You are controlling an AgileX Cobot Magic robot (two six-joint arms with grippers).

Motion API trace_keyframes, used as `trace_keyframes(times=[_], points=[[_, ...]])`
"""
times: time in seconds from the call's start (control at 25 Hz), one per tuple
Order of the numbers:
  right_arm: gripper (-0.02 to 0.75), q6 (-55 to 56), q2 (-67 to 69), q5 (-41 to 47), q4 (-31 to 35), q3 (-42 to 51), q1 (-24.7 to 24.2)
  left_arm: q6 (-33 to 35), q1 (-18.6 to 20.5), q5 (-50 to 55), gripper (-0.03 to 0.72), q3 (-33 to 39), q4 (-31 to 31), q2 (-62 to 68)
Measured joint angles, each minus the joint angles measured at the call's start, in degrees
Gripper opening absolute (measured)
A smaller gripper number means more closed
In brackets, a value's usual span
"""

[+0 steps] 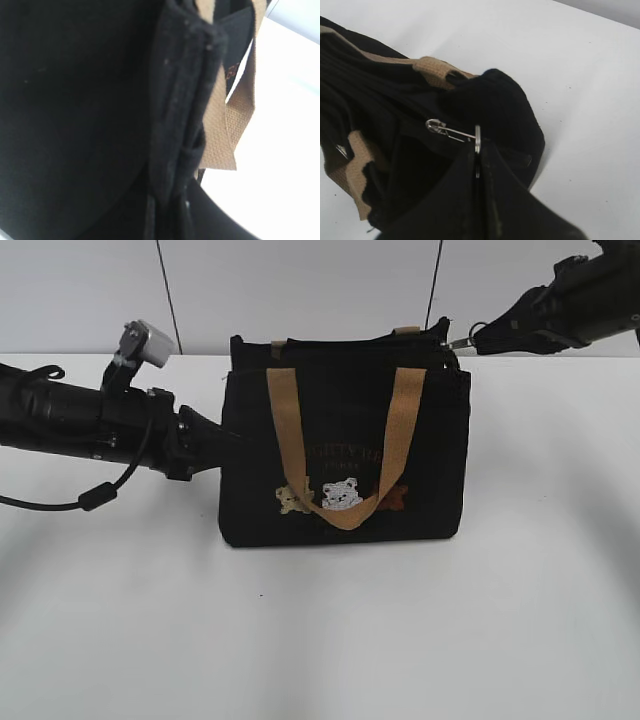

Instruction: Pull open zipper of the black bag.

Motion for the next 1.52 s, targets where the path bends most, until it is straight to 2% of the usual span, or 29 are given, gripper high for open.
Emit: trace_keyframes(times=[0.2, 0.32, 0.36, 0.44, 0.56, 0.6, 0.68, 0.76, 0.92, 1.16, 1.32, 1.52], points=[[-0.015, 0.16, -0.07, 0.78, -0.99, 0.0, -0.95, -0.33, 0.0, 0.0, 0.027, 0.0, 0.04, 0.0], [0.0, 0.37, -0.27, 2.12, -0.99, 0.0, -0.95, -3.83, 0.0, -0.71, 0.032, 0.0, 0.06, 0.0], [0.034, 0.49, -0.39, 2.61, -0.99, 0.0, -0.95, -5.41, 0.0, -1.19, 0.05, 0.0, 0.06, 0.0], [0.16, 0.54, -1.11, 3.65, -1.05, 0.0, -0.95, -7.72, 0.0, -1.95, 0.135, 0.0, 0.33, -0.19], [0.427, 0.54, -3.39, 5.1, -1.09, 0.0, -0.95, -11.18, 0.0, -3.17, 0.351, 0.0, 2.52, -1.58], [0.482, 0.54, -4.31, 5.56, -1.09, 0.0, -0.95, -12.68, 0.0, -3.34, 0.415, 0.0, 3.45, -2.47], [0.548, 0.54, -5.93, 6.68, -1.09, 0.0, -0.95, -17.01, 0.0, -4.15, 0.486, 0.0, 6.68, -5.09], [0.569, 0.54, -7.32, 7.9, -1.16, 0.0, -0.81, -22.44, 0.0, -4.7, 0.51, 0.0, 11.17, -8.2], [0.58, 1.28, -10.09, 8.98, -4.31, 0.0, 1.64, -36.01, 0.0, -4.64, 0.522, 0.07, 24.64, -14.68], [0.584, 6.34, -16.28, 10.09, -11.2, 0.0, 7.37, -49.7, 0.0, -3.42, 0.523, 4.02, 41.59, -26.74], [0.586, 13.32, -21.16, 13.12, -17.21, 1.81, 8.37, -56.46, 0.0, -3.41, 0.523, 8.58, 46.21, -37.97], [0.586, 17.96, -29.01, 14.7, -22.27, 12.8, 8.37, -68.02, 0.0, -3.17, 0.508, 14.0, 50.56, -52.19]])
